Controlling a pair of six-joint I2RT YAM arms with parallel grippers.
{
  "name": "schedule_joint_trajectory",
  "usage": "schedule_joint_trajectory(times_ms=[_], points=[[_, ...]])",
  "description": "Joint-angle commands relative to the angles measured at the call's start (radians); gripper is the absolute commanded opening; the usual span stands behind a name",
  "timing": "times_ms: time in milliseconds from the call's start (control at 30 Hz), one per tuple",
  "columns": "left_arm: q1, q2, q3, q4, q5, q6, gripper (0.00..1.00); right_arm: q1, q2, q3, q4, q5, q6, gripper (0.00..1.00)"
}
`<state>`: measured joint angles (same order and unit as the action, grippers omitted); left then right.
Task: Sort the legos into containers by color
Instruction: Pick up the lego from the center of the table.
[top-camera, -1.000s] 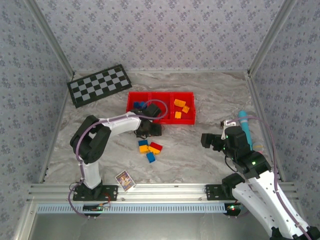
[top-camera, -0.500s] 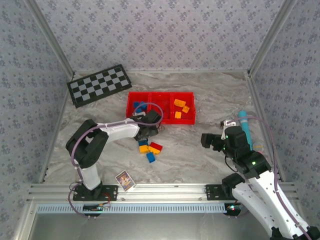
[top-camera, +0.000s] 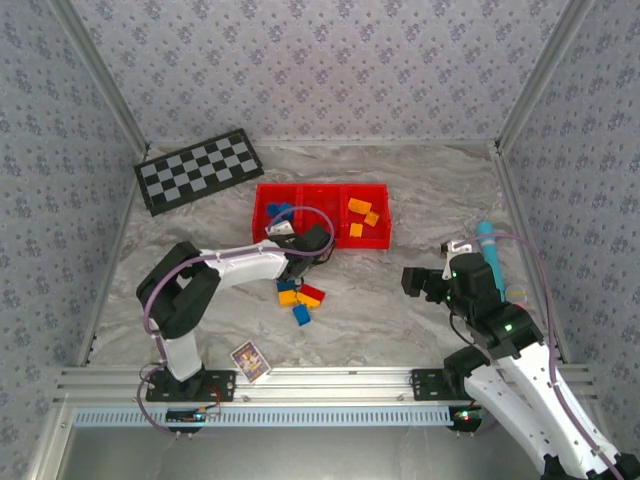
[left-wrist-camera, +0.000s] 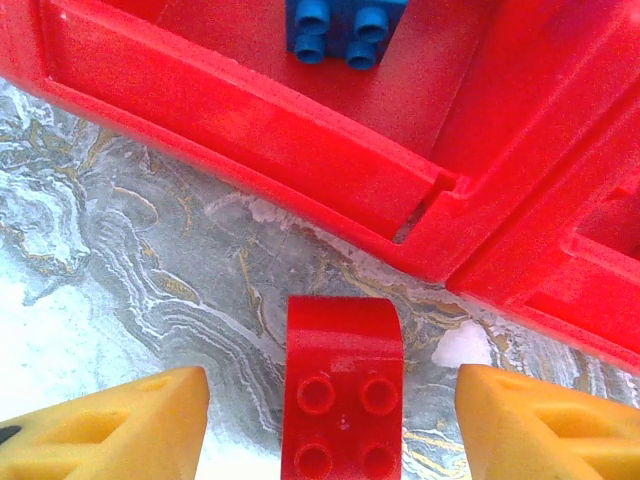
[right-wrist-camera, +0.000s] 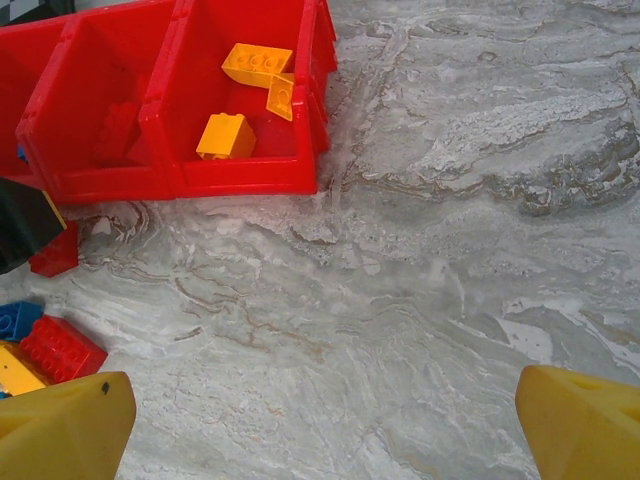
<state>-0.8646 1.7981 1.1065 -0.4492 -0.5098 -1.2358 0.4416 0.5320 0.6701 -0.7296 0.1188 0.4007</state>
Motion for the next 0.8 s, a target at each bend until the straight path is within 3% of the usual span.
schedule_joint_trajectory(times_ms=[0, 500, 567, 667, 767], points=[[0.012, 0.018, 0.012, -0.021, 0.004, 0.015, 0.63, 0.008, -0.010, -0.004, -0.001, 0.021, 0.010, 1.00], [0.032, 0.091, 0.039, -0.031, 0.108, 0.068, 0.56, 0.015, -0.017, -0.004, -0.004, 0.026, 0.012, 1.00], [0.035, 0.089, 0.028, -0.023, 0.113, 0.076, 0.51, 0.015, -0.016, -0.004, -0.004, 0.027, 0.010, 1.00], [0.041, 0.077, 0.011, 0.001, 0.132, 0.110, 0.36, 0.016, -0.017, -0.004, -0.005, 0.029, 0.010, 1.00], [0.051, 0.069, 0.009, -0.014, 0.138, 0.133, 0.34, 0.018, -0.017, -0.004, -0.006, 0.031, 0.011, 1.00]])
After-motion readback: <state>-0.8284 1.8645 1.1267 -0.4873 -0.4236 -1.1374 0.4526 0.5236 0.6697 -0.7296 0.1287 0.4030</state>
